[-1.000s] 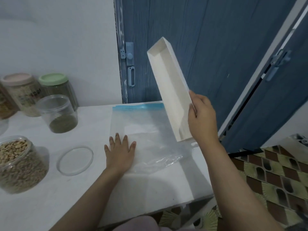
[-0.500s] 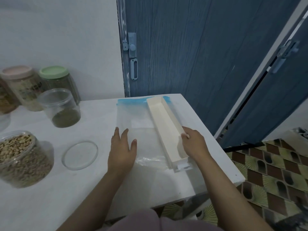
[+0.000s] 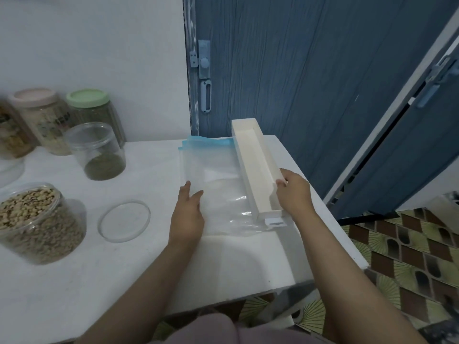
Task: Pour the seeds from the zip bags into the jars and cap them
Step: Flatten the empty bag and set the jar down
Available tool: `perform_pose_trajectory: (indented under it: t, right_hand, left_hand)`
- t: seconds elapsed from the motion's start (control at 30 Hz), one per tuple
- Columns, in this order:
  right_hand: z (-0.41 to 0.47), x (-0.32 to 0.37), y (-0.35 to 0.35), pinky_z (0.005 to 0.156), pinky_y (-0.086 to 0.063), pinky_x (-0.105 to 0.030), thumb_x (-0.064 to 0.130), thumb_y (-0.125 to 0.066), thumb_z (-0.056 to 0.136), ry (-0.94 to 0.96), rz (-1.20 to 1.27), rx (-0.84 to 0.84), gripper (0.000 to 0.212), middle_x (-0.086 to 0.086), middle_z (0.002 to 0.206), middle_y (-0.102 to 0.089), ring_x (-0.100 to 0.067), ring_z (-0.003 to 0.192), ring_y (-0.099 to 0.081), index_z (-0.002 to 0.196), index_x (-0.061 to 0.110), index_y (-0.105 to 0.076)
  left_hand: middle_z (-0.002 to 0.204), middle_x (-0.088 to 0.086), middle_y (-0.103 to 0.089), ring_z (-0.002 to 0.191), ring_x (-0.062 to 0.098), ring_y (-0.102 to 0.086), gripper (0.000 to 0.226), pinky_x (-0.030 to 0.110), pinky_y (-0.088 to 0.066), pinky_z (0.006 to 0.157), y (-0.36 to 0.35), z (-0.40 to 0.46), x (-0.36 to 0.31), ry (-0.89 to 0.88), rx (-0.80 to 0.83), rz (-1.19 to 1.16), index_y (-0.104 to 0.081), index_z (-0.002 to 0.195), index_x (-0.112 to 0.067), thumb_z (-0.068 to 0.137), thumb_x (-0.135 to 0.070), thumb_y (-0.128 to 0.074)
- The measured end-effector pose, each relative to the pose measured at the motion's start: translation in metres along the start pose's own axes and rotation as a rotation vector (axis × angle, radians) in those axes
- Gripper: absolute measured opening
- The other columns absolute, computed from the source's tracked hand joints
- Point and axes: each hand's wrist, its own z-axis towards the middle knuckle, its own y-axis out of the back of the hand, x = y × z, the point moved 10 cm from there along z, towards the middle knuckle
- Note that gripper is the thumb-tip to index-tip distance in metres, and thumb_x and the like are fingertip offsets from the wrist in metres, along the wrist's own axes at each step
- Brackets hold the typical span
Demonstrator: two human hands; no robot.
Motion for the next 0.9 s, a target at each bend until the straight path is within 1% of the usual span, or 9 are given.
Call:
perform_pose_trajectory:
  t: [0.17,0.27,0.33,0.4,0.53,0.63,0.7,0.8,0.9]
  right_hand:
    - [0.006,-0.014,-0.019,0.062,-0.032,-0.026,-0.003,-0.041,0.096,-0.002,-0.093,0.046,0.029,-0.009,0.096,-0.057,-0.021,0.083,-0.048,0.107,0.007,-0.066]
    - [0.008,-0.017,-0.026,0.052,-0.033,-0.015,-0.007,-0.041,0.094,0.008,-0.159,0.093,0.029,-0.007,0.093,-0.051,-0.021,0.083,-0.049,0.102,0.008,-0.064]
    - [0.007,-0.017,-0.031,0.06,-0.034,-0.019,-0.009,-0.041,0.093,0.01,-0.221,0.115,0.032,-0.011,0.101,-0.051,-0.024,0.091,-0.052,0.112,0.005,-0.063]
    - [0.007,-0.019,-0.036,0.073,-0.037,-0.025,-0.009,-0.041,0.092,0.003,-0.282,0.12,0.036,-0.013,0.107,-0.049,-0.027,0.098,-0.053,0.121,0.002,-0.059]
    - [0.011,-0.021,-0.038,0.071,-0.037,-0.031,-0.002,-0.044,0.095,-0.005,-0.432,0.143,0.028,-0.012,0.102,-0.048,-0.032,0.105,-0.055,0.122,0.001,-0.052]
    - [0.01,-0.019,-0.036,0.084,-0.044,-0.037,0.015,-0.045,0.102,-0.001,-0.447,0.179,0.053,-0.014,0.13,-0.052,-0.033,0.122,-0.049,0.152,0.011,-0.03]
    - [0.004,-0.015,-0.037,0.1,-0.041,-0.043,0.029,-0.043,0.104,0.002,-0.39,0.21,0.058,-0.014,0.146,-0.043,-0.035,0.132,-0.042,0.156,0.016,-0.022]
    - [-0.011,-0.003,-0.031,0.111,-0.029,-0.048,0.041,-0.039,0.105,0.009,-0.383,0.193,0.057,-0.007,0.162,-0.023,-0.034,0.143,-0.027,0.157,0.023,-0.022]
    - [-0.032,0.034,-0.018,0.113,-0.027,-0.046,0.035,-0.044,0.104,0.144,-0.209,0.06,0.046,-0.001,0.158,-0.035,-0.028,0.141,-0.033,0.149,0.025,-0.042]
  left_hand:
    - [0.167,0.005,-0.003,0.154,0.02,0.004,0.054,0.037,-0.033,0.112,-0.018,-0.004,0.012,0.084,0.155,0.281,-0.039,0.144,-0.01,0.094,0.008,-0.032]
    - [0.167,0.005,-0.002,0.154,0.028,0.004,0.056,0.04,-0.017,0.12,-0.015,-0.005,0.012,0.077,0.135,0.469,-0.027,0.151,-0.015,0.097,0.0,-0.031]
    - [0.167,0.004,-0.004,0.154,0.029,0.001,0.057,0.041,-0.009,0.123,-0.014,-0.005,0.016,0.082,0.133,0.496,-0.022,0.154,-0.017,0.099,-0.005,-0.029]
    - [0.167,0.004,-0.006,0.154,0.028,-0.003,0.054,0.04,-0.008,0.123,-0.016,-0.005,0.02,0.074,0.156,0.492,-0.02,0.156,-0.016,0.102,-0.01,-0.026]
    - [0.167,0.005,-0.009,0.154,0.028,-0.006,0.049,0.039,-0.009,0.123,-0.015,-0.006,0.018,0.047,0.189,0.447,-0.021,0.156,-0.015,0.109,-0.027,-0.019]
    - [0.167,0.004,-0.009,0.154,0.026,-0.005,0.052,0.037,-0.004,0.123,-0.012,-0.009,0.017,0.057,0.205,0.332,-0.024,0.157,-0.018,0.108,-0.037,-0.019]
    - [0.167,0.004,-0.008,0.154,0.026,-0.006,0.053,0.037,-0.002,0.123,-0.008,-0.009,0.017,0.057,0.202,0.265,-0.025,0.156,-0.018,0.108,-0.038,-0.023]
    - [0.167,0.002,-0.006,0.154,0.026,-0.003,0.053,0.037,-0.001,0.123,0.0,-0.012,0.015,0.06,0.188,0.175,-0.025,0.157,-0.019,0.107,-0.038,-0.027]
    - [0.167,0.0,-0.006,0.154,0.024,0.0,0.052,0.037,-0.001,0.123,0.016,-0.017,0.006,0.051,0.137,0.063,-0.026,0.156,-0.021,0.107,-0.037,-0.03]
